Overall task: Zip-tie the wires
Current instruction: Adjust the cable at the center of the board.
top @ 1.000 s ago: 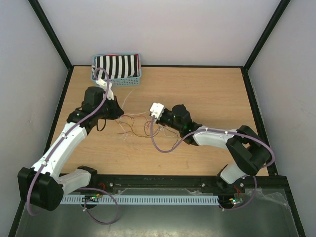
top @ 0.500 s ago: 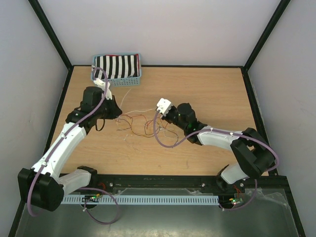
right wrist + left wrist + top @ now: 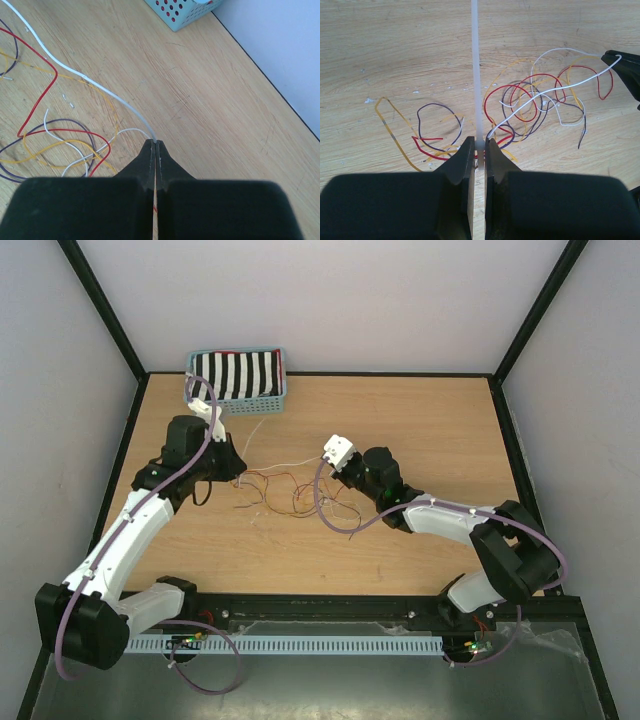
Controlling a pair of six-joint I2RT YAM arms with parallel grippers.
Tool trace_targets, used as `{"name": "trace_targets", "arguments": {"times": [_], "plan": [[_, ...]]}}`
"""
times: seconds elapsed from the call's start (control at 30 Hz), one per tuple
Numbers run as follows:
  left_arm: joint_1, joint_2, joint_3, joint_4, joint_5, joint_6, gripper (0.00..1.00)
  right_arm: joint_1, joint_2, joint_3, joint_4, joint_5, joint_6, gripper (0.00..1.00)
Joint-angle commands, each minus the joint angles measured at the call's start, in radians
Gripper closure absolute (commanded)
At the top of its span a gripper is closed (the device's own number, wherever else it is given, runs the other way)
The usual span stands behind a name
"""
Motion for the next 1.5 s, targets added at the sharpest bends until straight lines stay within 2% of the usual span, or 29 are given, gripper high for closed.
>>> {"name": "trace_targets", "arguments": {"times": [0.0,0.13,0.23,0.37,0.43,0.53,0.67,0.8,0.9,1.2,1.47], "plan": [[0.007,-0.026,0.013,-0.009,-0.006,-0.006,1.00,-0.007,-0.020,-0.012,0.003,-0.033,0.021,1.00],[0.007,-0.026,0.019,-0.009,0.009,-0.010,1.00,-0.007,-0.020,-0.009,0.002,-0.119,0.021,1.00],[0.006,-0.028,0.025,-0.008,0.029,-0.010,1.00,-0.007,-0.031,-0.008,0.004,-0.191,0.014,0.92],[0.007,-0.028,0.026,-0.009,0.045,-0.009,1.00,-0.007,-0.050,-0.011,0.009,-0.257,-0.001,0.76],[0.007,-0.031,0.028,-0.009,0.052,-0.008,1.00,-0.007,-0.060,-0.010,0.006,-0.290,0.000,0.63],[0.006,-0.034,0.028,-0.008,0.051,-0.007,1.00,-0.007,-0.075,-0.014,0.003,-0.337,-0.004,0.55],[0.006,-0.033,0.031,-0.009,0.061,-0.004,1.00,-0.007,-0.095,-0.031,0.012,-0.448,-0.029,0.52],[0.002,-0.028,0.036,-0.009,0.089,0.007,1.00,-0.006,-0.064,-0.052,0.165,-0.610,0.016,0.54],[-0.001,-0.027,0.037,-0.009,0.100,0.017,1.00,0.003,-0.007,-0.012,0.204,-0.686,0.058,0.55],[-0.009,-0.024,0.043,-0.009,0.125,0.024,1.00,0.078,0.138,0.100,0.218,-0.676,0.026,0.55],[-0.019,-0.018,0.047,-0.008,0.133,0.026,1.00,0.097,0.229,0.178,0.238,-0.658,0.018,0.53]]}}
